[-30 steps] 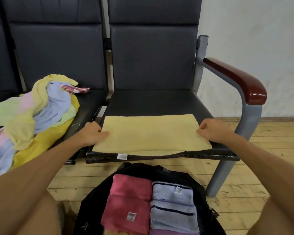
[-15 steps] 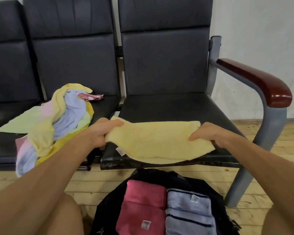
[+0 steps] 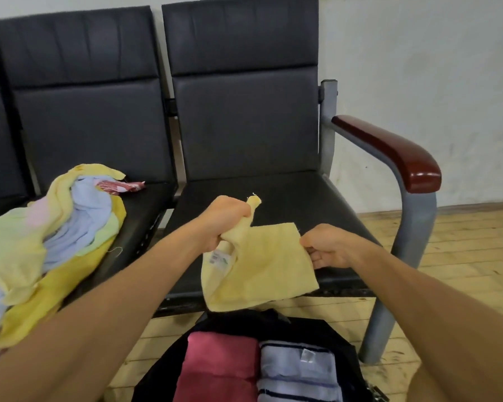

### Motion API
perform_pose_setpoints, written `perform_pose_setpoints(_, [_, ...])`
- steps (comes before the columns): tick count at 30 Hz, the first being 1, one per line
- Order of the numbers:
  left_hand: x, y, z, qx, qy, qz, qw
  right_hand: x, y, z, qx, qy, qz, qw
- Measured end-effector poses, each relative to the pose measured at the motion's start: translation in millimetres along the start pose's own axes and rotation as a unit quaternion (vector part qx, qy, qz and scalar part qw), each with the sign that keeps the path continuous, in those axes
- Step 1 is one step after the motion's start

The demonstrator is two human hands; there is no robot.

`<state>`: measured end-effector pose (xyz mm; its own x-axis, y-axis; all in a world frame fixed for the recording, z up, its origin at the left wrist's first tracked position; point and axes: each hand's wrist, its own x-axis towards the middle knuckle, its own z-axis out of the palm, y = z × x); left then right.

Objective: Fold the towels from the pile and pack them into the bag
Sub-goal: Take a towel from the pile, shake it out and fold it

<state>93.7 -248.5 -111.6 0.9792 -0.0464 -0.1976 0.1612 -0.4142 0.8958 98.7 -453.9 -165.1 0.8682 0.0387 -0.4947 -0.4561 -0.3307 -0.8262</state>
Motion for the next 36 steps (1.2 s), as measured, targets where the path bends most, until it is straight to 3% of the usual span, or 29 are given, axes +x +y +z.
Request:
perform_pose_setpoints(6, [7,-1,56,0.069,-0.061,0.041,0.995,2,2,-5,0.044,-0.009,0.019,0.999])
perform_pose_setpoints(12, [0,-16,69,0.072,-0.164,0.0,0.984,1,2,-1,0.03,0.005,-0.004,1.0])
perform_pose_setpoints(15, [-2,-27,44,0.139,-0.093,0.059,0.984,2,3,2,-0.02,0.032,-0.024,0.999])
perform_pose_setpoints(19, [1,-63,-1,0.279,0.032,0.129,0.951,8,4,5,-0.096,0.073,-0.044,0.992])
perform_pose_setpoints(22, [6,-92,-20,0.306,0.041,0.058,0.949,13,4,9,-0.161,0.102,-0.051,0.98])
perform_pose_setpoints(26, [15,-95,-24,0.345,0.001,-0.037,0.938,16,2,16,-0.166,0.117,-0.062,0.977])
perform_pose_setpoints(32, [18,-89,-19,0.237,-0.038,-0.052,0.969,11,2,20,-0.139,0.127,-0.083,0.979])
perform_pose_setpoints(36, [16,-90,-23,0.119,-0.033,-0.037,0.992,5,7,15,-0.094,0.118,-0.157,0.976])
